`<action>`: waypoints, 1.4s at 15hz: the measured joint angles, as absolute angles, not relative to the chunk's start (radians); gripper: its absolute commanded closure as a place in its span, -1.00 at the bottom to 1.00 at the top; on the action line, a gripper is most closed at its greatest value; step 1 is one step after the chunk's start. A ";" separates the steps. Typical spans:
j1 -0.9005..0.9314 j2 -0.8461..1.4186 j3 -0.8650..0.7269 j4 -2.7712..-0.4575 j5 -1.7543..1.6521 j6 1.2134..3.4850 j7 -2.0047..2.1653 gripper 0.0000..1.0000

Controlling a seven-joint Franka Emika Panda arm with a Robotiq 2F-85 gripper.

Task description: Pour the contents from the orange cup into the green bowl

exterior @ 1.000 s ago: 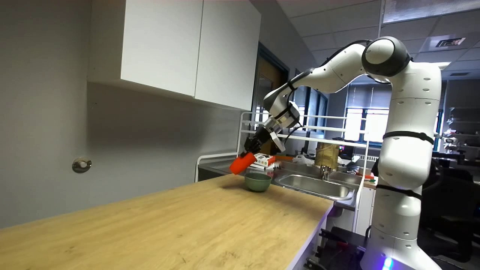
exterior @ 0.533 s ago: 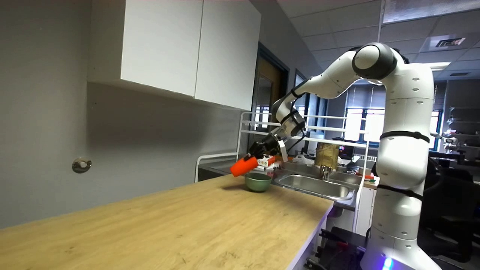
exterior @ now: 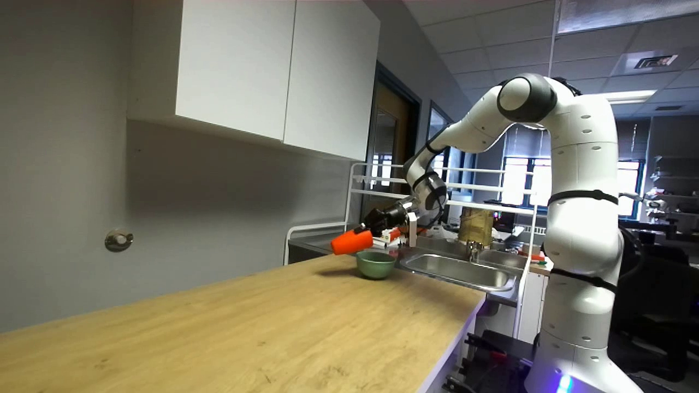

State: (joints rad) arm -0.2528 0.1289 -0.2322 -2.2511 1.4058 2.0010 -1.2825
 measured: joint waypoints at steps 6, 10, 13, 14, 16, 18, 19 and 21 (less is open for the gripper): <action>-0.305 0.202 -0.260 -2.220 1.513 1.821 -1.333 0.94; -0.325 0.251 -0.270 -2.186 1.552 1.714 -1.355 0.94; -0.334 0.285 -0.273 -2.160 1.573 1.643 -1.368 0.94; -0.336 0.297 -0.275 -2.151 1.578 1.622 -1.371 0.95; -0.340 0.320 -0.277 -2.134 1.589 1.579 -1.375 0.95; -0.345 0.345 -0.277 -2.117 1.603 1.536 -1.381 0.95; -0.348 0.358 -0.278 -2.108 1.609 1.513 -1.385 0.95; -0.353 0.383 -0.279 -2.092 1.622 1.471 -1.390 0.95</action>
State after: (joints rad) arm -0.3526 0.3830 -0.2786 -2.0919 1.6223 1.4714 -1.3898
